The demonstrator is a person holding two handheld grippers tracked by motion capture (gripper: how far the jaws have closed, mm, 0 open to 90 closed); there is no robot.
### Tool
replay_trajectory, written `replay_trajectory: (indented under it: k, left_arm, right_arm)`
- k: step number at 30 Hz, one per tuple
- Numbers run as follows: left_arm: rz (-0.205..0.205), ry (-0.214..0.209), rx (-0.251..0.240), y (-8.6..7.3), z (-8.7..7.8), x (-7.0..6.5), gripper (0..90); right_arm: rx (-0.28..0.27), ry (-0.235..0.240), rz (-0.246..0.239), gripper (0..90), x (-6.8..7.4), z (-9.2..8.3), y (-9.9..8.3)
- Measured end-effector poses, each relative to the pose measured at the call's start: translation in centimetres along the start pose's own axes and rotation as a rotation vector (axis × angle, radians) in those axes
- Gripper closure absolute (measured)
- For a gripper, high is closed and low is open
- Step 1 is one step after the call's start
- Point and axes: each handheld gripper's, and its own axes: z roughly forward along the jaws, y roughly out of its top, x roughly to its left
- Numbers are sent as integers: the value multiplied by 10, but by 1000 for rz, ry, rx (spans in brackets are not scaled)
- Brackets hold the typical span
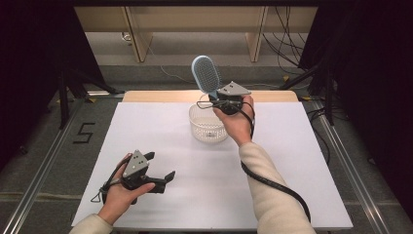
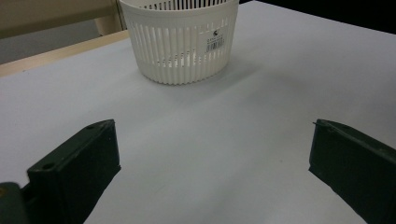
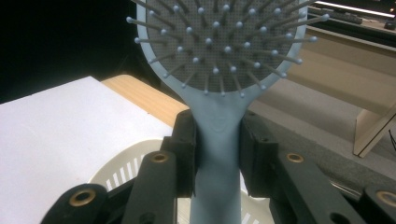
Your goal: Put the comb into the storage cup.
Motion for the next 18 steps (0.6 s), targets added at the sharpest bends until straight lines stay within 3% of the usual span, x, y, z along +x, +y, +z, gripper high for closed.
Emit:
replay_trajectory:
  k: [18]
  left_arm:
    - [1, 0, 0, 0, 0, 0, 11]
  right_arm:
    - [5, 5, -23, 703, 3, 5, -4]
